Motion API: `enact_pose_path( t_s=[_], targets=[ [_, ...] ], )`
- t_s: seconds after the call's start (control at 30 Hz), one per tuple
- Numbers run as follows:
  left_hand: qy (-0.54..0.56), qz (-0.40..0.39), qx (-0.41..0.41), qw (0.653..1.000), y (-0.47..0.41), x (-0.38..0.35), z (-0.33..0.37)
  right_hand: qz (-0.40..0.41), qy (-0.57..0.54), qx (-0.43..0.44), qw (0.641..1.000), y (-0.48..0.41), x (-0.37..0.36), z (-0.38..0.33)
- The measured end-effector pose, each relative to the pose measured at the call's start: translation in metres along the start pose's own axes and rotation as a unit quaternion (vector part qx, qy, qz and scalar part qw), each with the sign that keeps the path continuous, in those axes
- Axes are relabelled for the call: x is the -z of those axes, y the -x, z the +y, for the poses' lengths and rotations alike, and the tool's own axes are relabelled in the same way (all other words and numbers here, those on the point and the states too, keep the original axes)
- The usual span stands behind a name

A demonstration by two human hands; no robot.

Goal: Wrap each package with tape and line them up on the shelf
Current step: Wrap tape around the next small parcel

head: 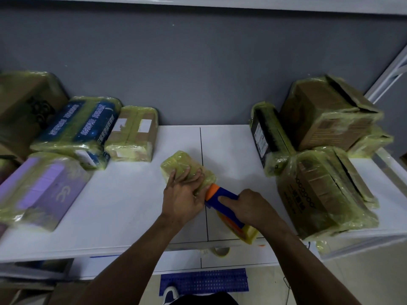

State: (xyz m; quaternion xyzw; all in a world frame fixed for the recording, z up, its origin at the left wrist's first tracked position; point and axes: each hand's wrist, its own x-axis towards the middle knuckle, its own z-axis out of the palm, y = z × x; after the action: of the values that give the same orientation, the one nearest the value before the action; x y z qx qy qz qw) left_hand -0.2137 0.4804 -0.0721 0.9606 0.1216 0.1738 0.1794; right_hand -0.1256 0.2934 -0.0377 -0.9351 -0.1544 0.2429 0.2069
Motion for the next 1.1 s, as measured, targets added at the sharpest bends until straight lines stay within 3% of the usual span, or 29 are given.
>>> enact_pose_path(
  t_s=[0.17,0.43,0.57,0.7,0.8,0.97,1.1],
  targets=[
    [-0.011,0.029,-0.001,1.0,0.001,0.001,0.001,0.03,0.071,0.012,0.997,0.002,-0.007,-0.006],
    [0.006,0.039,0.075,0.996,-0.001,0.006,-0.017,0.01,-0.091,-0.006,0.996,0.001,0.009,0.014],
    [0.057,0.053,0.08,0.994,0.011,0.004,-0.02,0.015,-0.212,0.033,0.977,0.006,0.016,0.017],
    [0.214,0.086,0.102,0.968,0.018,-0.002,-0.02,-0.009,-0.279,0.069,0.958,0.014,0.007,0.021],
    [0.091,0.061,0.096,0.989,0.03,-0.01,-0.02,-0.028,-0.326,0.068,0.943,0.018,0.007,0.025],
    [0.172,0.108,0.043,0.978,0.03,-0.008,-0.025,-0.042,-0.335,0.055,0.94,0.024,0.009,0.032],
    [0.15,0.076,-0.012,0.986,0.031,-0.006,-0.029,-0.046,-0.314,0.066,0.946,0.03,0.009,0.036]
  ],
)
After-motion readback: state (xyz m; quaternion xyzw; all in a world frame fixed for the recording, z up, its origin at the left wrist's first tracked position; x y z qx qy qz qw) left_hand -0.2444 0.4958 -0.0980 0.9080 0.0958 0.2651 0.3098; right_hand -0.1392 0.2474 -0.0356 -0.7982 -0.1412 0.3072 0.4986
